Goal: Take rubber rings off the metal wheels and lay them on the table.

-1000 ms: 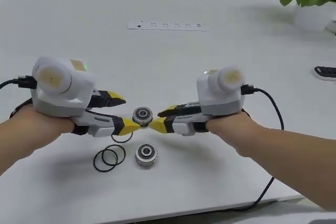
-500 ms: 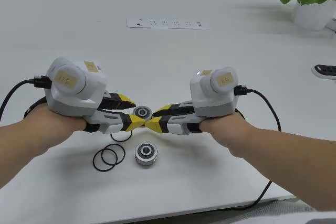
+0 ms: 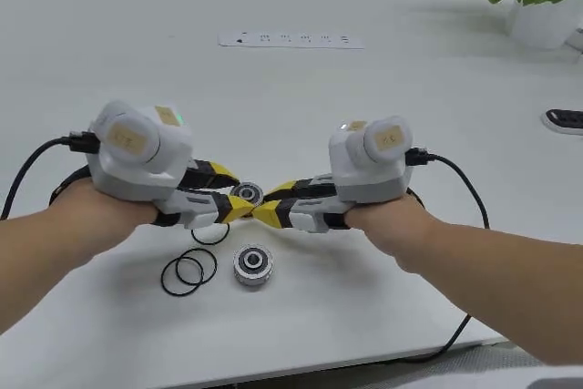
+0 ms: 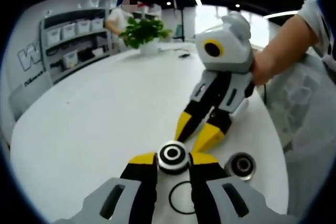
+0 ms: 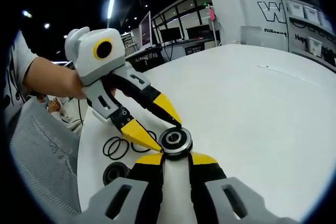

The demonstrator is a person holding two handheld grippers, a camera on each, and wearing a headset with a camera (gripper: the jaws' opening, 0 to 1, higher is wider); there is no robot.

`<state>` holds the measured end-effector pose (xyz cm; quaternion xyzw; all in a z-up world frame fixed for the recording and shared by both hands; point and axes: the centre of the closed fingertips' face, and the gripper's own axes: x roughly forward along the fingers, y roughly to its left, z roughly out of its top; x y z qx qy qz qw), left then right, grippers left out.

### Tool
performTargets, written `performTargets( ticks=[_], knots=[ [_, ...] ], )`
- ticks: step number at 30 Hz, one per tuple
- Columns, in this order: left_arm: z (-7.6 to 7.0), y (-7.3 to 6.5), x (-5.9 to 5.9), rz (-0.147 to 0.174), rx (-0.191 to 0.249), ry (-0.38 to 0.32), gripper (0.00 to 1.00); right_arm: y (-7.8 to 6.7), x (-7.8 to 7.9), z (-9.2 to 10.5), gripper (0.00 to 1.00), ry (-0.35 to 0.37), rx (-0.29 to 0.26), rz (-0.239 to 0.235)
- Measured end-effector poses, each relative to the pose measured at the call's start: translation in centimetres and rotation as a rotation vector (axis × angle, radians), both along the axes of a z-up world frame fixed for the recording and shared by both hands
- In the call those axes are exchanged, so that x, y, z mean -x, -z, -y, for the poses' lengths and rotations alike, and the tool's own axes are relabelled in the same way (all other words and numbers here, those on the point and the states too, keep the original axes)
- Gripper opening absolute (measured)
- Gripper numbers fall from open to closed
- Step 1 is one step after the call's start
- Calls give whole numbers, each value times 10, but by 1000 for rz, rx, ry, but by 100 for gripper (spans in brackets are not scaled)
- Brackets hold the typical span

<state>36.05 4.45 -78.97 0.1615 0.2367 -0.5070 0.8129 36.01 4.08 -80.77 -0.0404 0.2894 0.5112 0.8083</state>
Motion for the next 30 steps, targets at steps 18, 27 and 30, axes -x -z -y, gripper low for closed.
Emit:
performTargets(
  ticks=[18, 27, 30],
  knots=[
    [1, 1, -3, -47, 27, -42, 14, 3, -1, 3, 8, 12, 2, -5],
    [2, 1, -2, -28, -2, -48, 13, 3, -4, 8, 0, 84, -40, -70],
    [1, 1, -2, -29, -2, -52, 13, 1, -7, 11, 0, 137, -100, -115]
  ],
)
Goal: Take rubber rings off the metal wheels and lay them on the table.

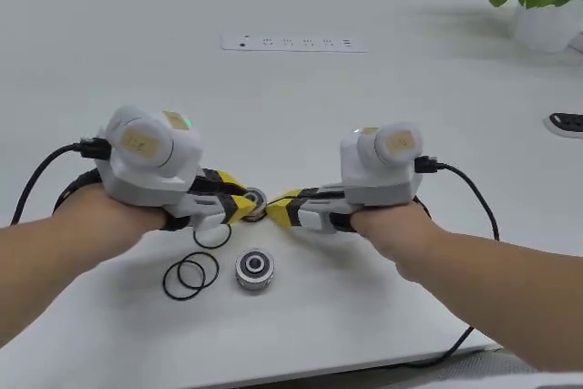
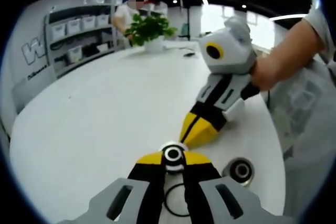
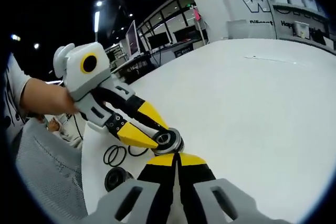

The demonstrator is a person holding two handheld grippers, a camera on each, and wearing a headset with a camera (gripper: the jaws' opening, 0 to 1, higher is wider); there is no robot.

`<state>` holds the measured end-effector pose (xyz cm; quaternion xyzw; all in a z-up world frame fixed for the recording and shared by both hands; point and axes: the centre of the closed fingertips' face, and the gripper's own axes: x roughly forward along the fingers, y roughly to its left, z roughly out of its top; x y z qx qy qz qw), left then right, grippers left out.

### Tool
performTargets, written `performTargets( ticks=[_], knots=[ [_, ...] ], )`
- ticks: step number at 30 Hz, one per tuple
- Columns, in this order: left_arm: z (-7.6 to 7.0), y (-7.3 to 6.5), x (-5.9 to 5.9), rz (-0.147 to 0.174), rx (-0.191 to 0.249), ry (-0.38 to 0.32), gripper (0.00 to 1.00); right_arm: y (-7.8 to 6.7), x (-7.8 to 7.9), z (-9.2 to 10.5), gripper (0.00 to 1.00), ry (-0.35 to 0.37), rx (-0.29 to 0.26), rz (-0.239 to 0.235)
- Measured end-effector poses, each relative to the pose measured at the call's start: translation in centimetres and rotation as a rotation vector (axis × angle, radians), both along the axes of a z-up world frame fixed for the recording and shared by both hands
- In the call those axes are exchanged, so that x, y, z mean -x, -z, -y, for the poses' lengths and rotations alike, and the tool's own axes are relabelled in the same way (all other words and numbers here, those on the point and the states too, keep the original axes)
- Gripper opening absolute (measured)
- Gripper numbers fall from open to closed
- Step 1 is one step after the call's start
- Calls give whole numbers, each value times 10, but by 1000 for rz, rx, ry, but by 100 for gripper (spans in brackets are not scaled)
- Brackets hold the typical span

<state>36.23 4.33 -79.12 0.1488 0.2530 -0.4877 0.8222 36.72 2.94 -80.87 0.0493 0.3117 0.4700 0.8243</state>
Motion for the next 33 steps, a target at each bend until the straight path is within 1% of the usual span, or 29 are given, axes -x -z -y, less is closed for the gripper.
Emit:
performTargets(
  ticks=[1, 2, 3, 9, 11, 15, 18, 20, 23, 24, 25, 26, 27, 28, 29, 30, 31, 32, 33],
  knots=[
    [0, 0, 0, -3, 3, -3, 13, -2, -2, 1, 0, 16, -15, -6],
    [0, 0, 0, -4, 4, -4, 13, -7, -5, 2, 0, 46, -53, -16],
    [0, 0, 0, -4, 4, -5, 13, -8, -6, 4, 0, 56, -61, -27],
    [2, 0, 1, -5, -2, -15, 12, -13, -3, 0, 0, 63, -84, -33],
    [2, 0, 2, -4, -3, -18, 12, -15, -1, -1, 0, 71, -101, -53],
    [2, 0, 2, 4, -17, -20, 12, -17, 2, -3, 0, 72, -101, -61],
    [2, 0, 1, 2, -20, -22, 12, -18, 1, -4, 0, 80, -109, -77],
    [2, 0, 1, -3, -20, -25, 12, -18, 1, -5, 0, 68, -101, -69],
    [2, 0, 0, 0, -26, -25, 12, -20, 1, -7, 0, 58, -99, -63],
    [2, 0, 0, 0, -26, -27, 12, -23, 3, -10, 0, 47, -118, -61],
    [3, 0, 0, 1, -23, -29, 12, -46, 12, -28, 0, -9, -277, -94],
    [4, 0, 1, 1, -20, -29, 12, -51, 14, -36, 0, 3, -303, -129],
    [7, 0, 2, 2, -21, -22, 12, -62, 9, -46, 0, -28, -275, 3],
    [7, 1, 2, -1, -21, -21, 12, -67, 13, -48, 0, -55, -270, -4],
    [7, 2, 1, 3, -19, -22, 12, -63, 13, -47, 0, -53, -257, -35],
    [7, 2, 0, -5, -14, -30, 12, -62, 9, -41, 0, -53, -243, -15],
    [7, 2, 0, -3, -13, -24, 12, -59, 9, -37, 0, -47, -245, -11],
    [7, 3, 1, -1, -14, -21, 12, -58, 8, -28, 0, -29, -239, -9],
    [6, 4, 1, -1, -16, -20, 12, -55, 7, -26, 0, -22, -232, -5]
  ],
)
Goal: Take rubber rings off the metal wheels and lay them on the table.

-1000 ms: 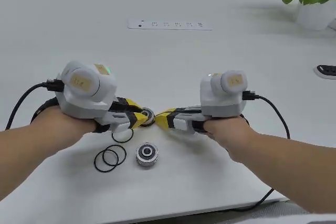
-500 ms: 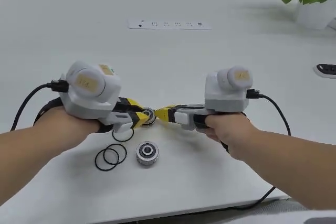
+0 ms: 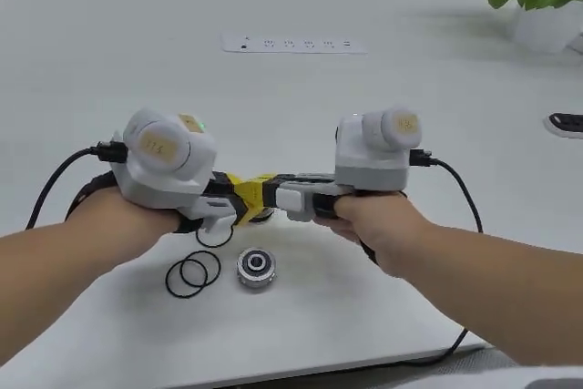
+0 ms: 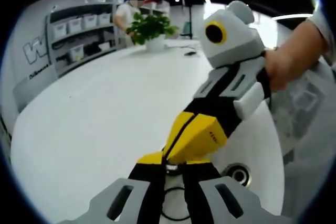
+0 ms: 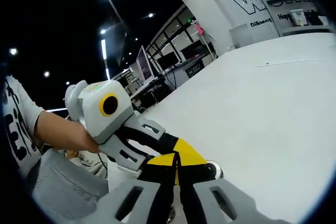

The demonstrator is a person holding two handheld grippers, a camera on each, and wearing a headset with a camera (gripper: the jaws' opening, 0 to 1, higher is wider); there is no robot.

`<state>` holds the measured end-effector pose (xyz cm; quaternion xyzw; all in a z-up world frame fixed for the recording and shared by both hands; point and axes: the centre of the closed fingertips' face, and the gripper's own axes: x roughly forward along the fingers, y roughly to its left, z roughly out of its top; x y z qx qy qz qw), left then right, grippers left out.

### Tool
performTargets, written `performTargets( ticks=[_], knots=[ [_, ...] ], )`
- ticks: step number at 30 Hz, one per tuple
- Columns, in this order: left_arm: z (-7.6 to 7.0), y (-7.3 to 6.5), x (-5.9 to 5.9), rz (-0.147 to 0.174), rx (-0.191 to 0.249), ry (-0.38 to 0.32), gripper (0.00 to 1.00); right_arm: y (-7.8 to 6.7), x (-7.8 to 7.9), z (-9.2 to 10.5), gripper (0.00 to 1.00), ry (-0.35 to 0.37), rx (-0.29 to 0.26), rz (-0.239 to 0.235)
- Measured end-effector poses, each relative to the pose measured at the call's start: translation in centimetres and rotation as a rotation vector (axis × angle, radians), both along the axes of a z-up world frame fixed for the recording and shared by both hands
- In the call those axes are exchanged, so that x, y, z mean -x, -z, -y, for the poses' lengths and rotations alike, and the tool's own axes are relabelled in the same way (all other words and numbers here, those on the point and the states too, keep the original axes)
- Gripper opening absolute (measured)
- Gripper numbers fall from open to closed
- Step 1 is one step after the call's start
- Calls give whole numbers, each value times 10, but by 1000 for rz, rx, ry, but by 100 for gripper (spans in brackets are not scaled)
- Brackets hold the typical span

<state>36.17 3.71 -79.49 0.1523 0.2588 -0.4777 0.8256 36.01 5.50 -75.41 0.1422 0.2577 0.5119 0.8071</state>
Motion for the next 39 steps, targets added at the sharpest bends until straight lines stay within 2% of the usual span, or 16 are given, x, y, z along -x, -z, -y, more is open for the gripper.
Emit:
performTargets(
  ticks=[2, 5, 7, 10, 12, 19, 20, 21, 28, 31, 39],
  knots=[
    [0, 0, 0, 1, 0, -1, 12, 2, -4, 10, 0, 17, 28, 10],
    [0, 1, 0, 2, 5, -2, 12, 2, -13, 27, 0, 52, 37, 25],
    [1, 1, 0, 2, 4, -2, 12, 7, -12, 35, 1, 53, 65, 25],
    [1, 1, 0, 2, 3, 0, 12, 24, 0, 39, 10, -16, 155, 45],
    [1, 1, 0, 2, 4, 0, 12, 33, 4, 40, 13, -51, 192, 61],
    [1, -1, 1, 3, 6, -1, 12, 48, 21, 30, 22, -154, 296, 126],
    [1, -1, 1, 2, 7, -2, 12, 53, 15, 31, 23, -159, 306, 126],
    [1, -1, 1, 2, 8, -2, 12, 56, 17, 30, 23, -166, 321, 140],
    [1, -2, 2, 3, 12, -8, 12, 53, 8, 20, 23, -109, 340, 189],
    [1, -3, 2, 3, 13, -10, 12, 53, 8, 19, 23, -108, 357, 211],
    [2, -3, 2, 3, 16, -12, 12, 53, 6, 20, 21, -120, 364, 212]
  ],
)
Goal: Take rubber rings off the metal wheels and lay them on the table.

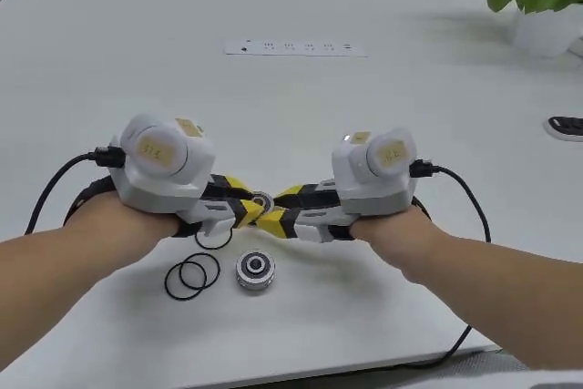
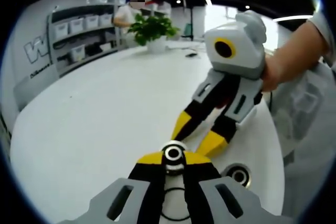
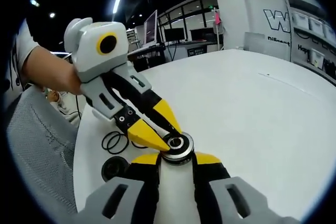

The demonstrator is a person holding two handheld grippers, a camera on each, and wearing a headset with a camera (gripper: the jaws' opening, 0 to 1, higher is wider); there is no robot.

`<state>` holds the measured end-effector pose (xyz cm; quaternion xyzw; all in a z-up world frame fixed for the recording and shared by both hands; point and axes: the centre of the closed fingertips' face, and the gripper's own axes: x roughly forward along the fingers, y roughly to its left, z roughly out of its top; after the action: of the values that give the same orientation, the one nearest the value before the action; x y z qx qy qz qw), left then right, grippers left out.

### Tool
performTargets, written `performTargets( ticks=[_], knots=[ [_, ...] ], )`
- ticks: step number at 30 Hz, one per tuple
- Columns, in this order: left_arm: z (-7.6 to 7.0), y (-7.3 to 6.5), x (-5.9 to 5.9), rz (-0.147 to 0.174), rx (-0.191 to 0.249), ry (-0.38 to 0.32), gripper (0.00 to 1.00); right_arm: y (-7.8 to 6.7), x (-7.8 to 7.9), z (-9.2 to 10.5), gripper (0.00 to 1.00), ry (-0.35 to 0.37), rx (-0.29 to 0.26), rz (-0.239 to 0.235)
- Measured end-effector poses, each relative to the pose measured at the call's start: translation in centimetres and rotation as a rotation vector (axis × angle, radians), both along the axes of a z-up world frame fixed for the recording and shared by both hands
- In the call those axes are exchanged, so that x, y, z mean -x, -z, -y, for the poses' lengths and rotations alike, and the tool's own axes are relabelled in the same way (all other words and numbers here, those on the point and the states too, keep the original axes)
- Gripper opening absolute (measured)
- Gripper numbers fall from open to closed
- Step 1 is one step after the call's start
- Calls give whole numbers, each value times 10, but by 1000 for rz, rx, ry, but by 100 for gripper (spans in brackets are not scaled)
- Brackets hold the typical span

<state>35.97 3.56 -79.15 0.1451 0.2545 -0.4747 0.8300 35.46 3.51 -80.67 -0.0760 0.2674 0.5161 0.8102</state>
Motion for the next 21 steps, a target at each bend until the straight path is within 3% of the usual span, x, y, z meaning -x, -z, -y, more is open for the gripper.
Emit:
performTargets(
  ticks=[21],
  knots=[
    [0, 0, -1, -3, 9, -17, 12, 4, -4, -2, 21, 18, 42, 24]
  ],
)
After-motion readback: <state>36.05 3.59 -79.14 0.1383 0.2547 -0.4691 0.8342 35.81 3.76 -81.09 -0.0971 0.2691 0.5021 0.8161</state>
